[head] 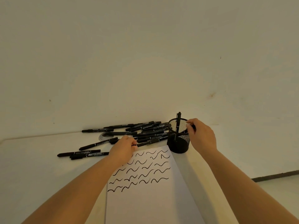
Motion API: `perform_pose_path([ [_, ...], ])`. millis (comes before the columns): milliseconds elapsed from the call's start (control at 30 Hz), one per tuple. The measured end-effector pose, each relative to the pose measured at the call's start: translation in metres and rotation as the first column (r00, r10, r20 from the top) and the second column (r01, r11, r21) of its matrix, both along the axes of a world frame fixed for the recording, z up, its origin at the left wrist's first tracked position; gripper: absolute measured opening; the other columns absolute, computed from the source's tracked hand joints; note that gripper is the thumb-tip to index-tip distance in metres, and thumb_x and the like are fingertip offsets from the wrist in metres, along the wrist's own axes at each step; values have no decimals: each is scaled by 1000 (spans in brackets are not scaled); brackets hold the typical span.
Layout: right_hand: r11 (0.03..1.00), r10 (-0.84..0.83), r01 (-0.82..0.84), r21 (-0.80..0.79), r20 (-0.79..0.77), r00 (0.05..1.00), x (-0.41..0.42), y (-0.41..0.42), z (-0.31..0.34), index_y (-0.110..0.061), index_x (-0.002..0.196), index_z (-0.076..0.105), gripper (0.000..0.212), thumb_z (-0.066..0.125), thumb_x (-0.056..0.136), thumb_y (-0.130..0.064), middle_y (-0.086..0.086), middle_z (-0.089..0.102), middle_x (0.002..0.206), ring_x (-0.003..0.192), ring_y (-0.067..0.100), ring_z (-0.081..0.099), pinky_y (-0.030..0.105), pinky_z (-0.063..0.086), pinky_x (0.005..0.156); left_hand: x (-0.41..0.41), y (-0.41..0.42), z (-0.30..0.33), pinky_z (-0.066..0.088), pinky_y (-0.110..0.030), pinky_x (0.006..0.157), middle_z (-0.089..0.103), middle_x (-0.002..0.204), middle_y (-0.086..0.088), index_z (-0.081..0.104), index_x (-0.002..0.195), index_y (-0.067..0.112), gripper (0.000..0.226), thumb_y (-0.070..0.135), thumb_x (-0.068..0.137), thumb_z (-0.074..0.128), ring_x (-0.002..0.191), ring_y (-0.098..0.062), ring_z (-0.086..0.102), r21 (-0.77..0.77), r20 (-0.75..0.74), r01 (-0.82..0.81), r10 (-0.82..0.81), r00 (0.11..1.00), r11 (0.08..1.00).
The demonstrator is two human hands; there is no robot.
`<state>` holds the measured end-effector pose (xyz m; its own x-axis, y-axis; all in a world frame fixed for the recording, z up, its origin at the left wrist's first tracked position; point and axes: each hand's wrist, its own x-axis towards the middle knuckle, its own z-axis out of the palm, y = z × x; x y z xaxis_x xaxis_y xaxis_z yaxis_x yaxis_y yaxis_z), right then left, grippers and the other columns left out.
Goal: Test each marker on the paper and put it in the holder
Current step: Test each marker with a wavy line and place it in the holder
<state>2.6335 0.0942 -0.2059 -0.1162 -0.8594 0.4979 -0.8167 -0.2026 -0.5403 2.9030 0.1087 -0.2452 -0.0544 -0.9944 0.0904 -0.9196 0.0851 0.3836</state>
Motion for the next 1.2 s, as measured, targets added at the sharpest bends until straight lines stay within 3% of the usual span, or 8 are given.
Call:
perform_pose_path([
  [233, 993, -44, 40, -108, -36, 998, 0, 12, 10, -15, 113, 57, 25, 54, 90, -23, 6, 53, 115, 92, 27, 57, 28, 37, 66, 1, 14, 14, 49, -32, 80, 61, 103, 8, 51, 115, 23, 23, 30, 95, 42, 88, -11, 57, -96, -189, -52, 33, 981, 994],
  [333, 936, -71, 62, -346, -14, 997, 11, 33, 22, -8, 109, 57, 25, 59, 85, -15, 13, 56, 105, 92, 32, 52, 37, 41, 69, -7, 30, 21, 46, -21, 69, 60, 87, 16, 50, 108, 23, 16, 28, 96, 41, 79, -6, 57, -125, -338, 6, -48, 940, 992],
  [400, 907, -8, 0, -420, -18, 1000, 22, 50, 26, -9, 102, 59, 20, 54, 85, -19, 7, 58, 89, 82, 26, 51, 37, 41, 67, -15, 45, 26, 42, -13, 61, 60, 82, 15, 48, 98, 30, 10, 25, 96, 40, 73, -4, 55, -157, -428, 37, -102, 898, 987],
  [600, 935, 344, -353, -38, 344, 874, 70, 98, 12, -30, 82, 58, 12, 50, 91, -33, -10, 60, 67, 56, 2, 50, 15, 39, 52, -36, 94, 35, 40, -5, 60, 61, 75, 13, 47, 87, 38, 19, 21, 94, 42, 66, 6, 52, -168, -585, 123, -199, 786, 978],
  [833, 915, 216, -396, 82, 728, 650, 94, 122, -4, -22, 77, 64, 27, 44, 94, -25, -8, 58, 53, 51, -2, 50, 10, 40, 49, -27, 127, 22, 41, -7, 58, 65, 65, 22, 60, 90, 37, 13, 28, 91, 51, 60, 4, 56, -62, -636, 167, -168, 753, 984],
  [933, 888, 202, -442, 126, 757, 622, 99, 130, -5, -21, 79, 64, 28, 42, 95, -25, -7, 56, 54, 49, -1, 49, 11, 41, 49, -23, 134, 21, 41, -6, 57, 64, 62, 21, 62, 85, 38, 13, 29, 89, 52, 57, 5, 55, -17, -609, 187, -158, 777, 982],
  [1067, 864, 211, -463, 197, 695, 688, 109, 137, -10, -21, 76, 63, 28, 44, 95, -27, -9, 52, 48, 46, 0, 47, 12, 39, 48, -22, 143, 24, 44, -11, 57, 65, 64, 14, 63, 76, 36, 15, 31, 88, 54, 57, 2, 58, -56, -503, 146, -155, 850, 988],
  [1200, 928, -10, -284, 241, 778, 629, 106, 127, -10, -18, 69, 55, 32, 41, 96, -26, -4, 45, 50, 43, 7, 40, 17, 34, 45, -22, 149, 27, 48, -31, 59, 66, 69, 8, 64, 85, 31, 18, 42, 88, 50, 62, -11, 59, -225, -185, 85, -128, 974, 971],
])
